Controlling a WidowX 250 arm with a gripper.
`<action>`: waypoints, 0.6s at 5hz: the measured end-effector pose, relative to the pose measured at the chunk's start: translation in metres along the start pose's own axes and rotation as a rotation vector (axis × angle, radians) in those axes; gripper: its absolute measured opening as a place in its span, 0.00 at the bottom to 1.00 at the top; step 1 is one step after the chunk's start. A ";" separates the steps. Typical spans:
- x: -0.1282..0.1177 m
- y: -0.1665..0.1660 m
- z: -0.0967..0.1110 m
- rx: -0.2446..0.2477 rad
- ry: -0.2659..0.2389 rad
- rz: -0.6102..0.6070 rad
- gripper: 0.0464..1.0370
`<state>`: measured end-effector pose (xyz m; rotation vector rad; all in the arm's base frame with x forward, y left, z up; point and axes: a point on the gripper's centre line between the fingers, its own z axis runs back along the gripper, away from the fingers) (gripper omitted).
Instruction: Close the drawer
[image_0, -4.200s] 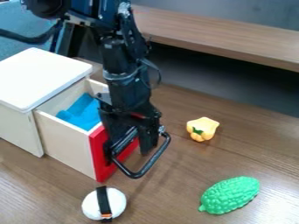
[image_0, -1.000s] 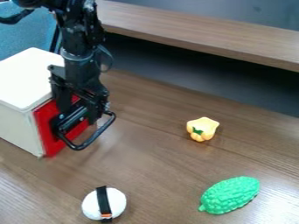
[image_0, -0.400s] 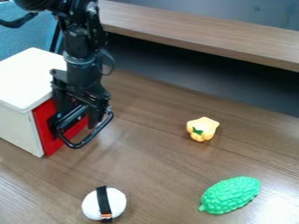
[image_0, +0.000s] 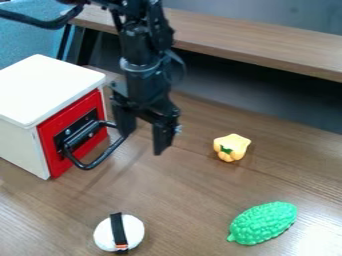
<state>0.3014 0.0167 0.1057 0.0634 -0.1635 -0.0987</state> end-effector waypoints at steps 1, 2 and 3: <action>0.005 -0.032 0.019 -0.063 0.003 -0.070 0.96; 0.011 -0.060 0.048 -0.116 0.012 -0.161 0.96; 0.006 -0.059 0.065 -0.115 -0.001 -0.172 0.96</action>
